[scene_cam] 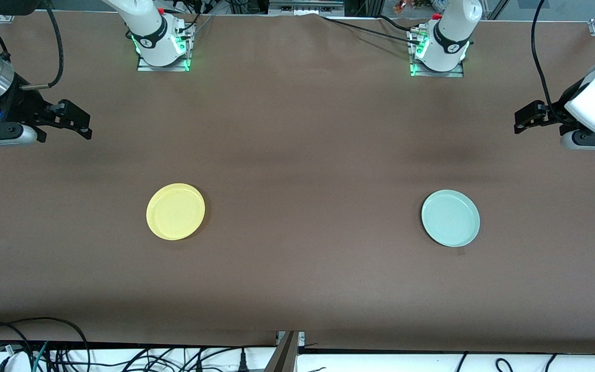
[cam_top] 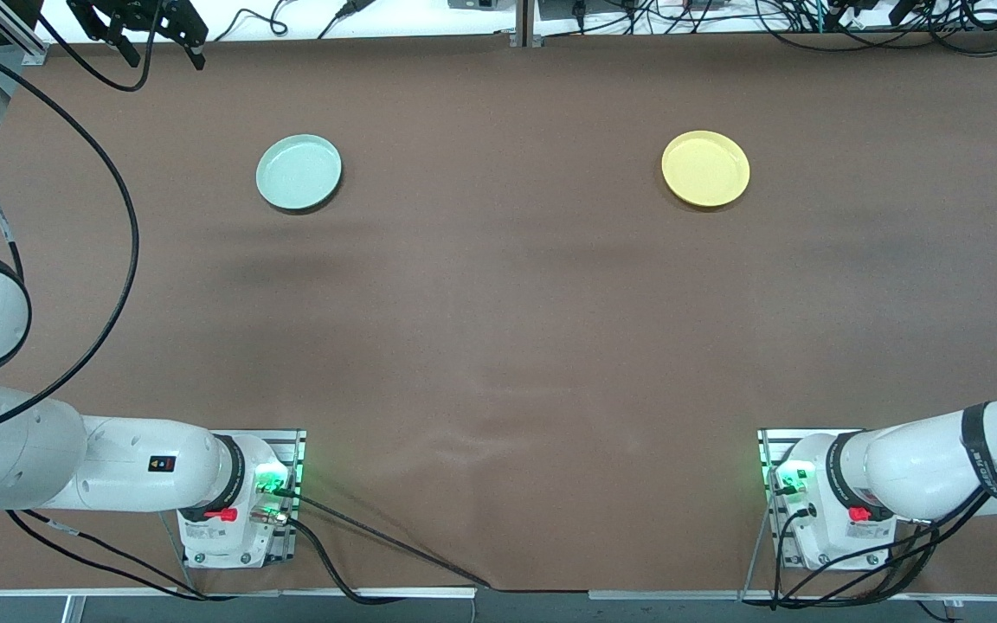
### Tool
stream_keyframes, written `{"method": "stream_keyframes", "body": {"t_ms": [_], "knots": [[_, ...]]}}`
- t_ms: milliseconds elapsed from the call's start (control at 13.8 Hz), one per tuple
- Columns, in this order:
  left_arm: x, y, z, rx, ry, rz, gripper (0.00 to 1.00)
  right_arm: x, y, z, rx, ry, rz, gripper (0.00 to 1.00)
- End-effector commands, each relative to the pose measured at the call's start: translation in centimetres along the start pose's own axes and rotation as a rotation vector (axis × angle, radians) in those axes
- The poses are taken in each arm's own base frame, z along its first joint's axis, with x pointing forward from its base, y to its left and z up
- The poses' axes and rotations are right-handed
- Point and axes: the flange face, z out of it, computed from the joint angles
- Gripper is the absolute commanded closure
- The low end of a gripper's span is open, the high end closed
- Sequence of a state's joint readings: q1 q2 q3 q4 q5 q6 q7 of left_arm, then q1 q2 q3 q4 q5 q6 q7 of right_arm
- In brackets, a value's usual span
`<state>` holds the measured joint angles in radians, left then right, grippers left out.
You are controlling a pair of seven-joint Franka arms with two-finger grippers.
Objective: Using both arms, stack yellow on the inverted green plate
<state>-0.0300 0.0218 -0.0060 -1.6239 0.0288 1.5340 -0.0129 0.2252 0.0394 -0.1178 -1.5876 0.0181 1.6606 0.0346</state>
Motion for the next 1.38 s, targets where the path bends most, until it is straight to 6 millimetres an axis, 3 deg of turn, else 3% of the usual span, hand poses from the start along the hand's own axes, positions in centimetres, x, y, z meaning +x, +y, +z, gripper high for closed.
{"method": "stream_keyframes", "body": {"t_ms": [0,434,579,1086,1303], "knots": [[0.2,-0.2,-0.6,0.005,0.001,0.016,0.00,0.2,0.0,-0.3,-0.018,-0.007,-0.010,0.00],[0.2,-0.2,-0.5,0.004,-0.003,0.013,0.00,0.0,-0.3,-1.0,-0.021,0.003,-0.066,0.00],[0.2,-0.2,-0.2,0.005,-0.016,0.009,0.00,-0.1,-0.3,0.1,-0.020,-0.047,-0.117,0.00],[0.6,0.0,0.3,0.005,-0.025,0.013,0.00,-0.6,-0.4,0.9,-0.019,-0.098,-0.117,0.00],[1.5,0.6,1.4,0.000,-0.050,0.019,0.00,-0.7,0.2,0.9,-0.017,-0.105,-0.124,0.00]]}}
